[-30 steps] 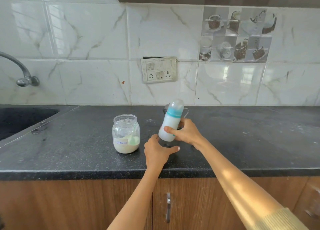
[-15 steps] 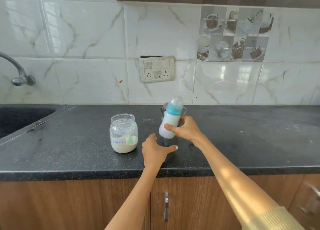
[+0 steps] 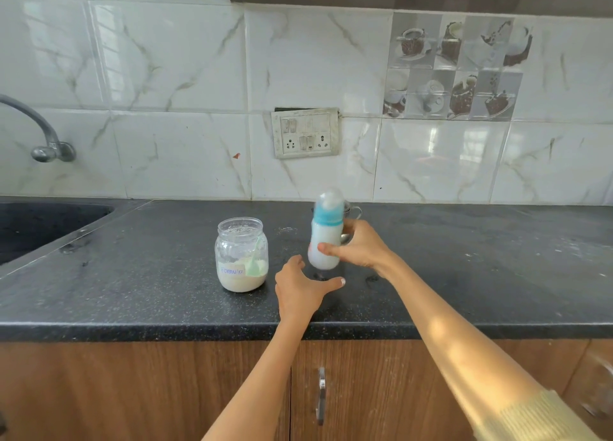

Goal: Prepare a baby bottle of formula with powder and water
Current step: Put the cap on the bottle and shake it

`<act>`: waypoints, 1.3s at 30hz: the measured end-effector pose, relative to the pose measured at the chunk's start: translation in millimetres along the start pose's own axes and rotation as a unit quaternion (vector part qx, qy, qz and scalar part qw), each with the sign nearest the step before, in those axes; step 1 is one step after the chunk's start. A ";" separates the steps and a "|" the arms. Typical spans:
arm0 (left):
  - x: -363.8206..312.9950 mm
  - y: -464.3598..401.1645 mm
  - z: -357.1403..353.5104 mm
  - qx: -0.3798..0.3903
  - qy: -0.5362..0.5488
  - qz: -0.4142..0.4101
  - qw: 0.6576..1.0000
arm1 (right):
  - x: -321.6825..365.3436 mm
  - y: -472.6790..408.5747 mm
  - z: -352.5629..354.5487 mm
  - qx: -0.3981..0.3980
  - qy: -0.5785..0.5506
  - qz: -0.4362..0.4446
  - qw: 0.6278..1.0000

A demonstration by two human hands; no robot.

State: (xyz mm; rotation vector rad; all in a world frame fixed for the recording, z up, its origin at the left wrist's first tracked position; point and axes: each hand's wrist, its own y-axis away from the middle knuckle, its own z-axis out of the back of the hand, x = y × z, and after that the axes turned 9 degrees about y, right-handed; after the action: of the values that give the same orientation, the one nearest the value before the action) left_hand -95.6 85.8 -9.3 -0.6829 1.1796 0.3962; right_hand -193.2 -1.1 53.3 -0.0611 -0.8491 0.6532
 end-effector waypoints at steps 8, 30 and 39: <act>-0.3 1.5 0.2 -0.002 0.001 -0.005 1.000 | -5.6 5.0 -1.5 0.034 0.004 -0.009 0.999; 1.0 0.7 -0.7 -0.003 0.002 -0.012 1.000 | -10.7 7.5 -0.9 0.027 -0.036 0.003 0.999; 4.3 -0.8 -1.0 0.007 0.005 -0.040 0.999 | -24.6 11.2 -19.1 0.031 0.017 0.000 0.999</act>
State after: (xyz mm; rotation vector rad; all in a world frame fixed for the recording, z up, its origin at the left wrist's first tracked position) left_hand -94.4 84.3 -13.3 -0.7181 1.1607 0.3169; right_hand -197.1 -1.9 20.5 -0.0161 -0.7953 0.6773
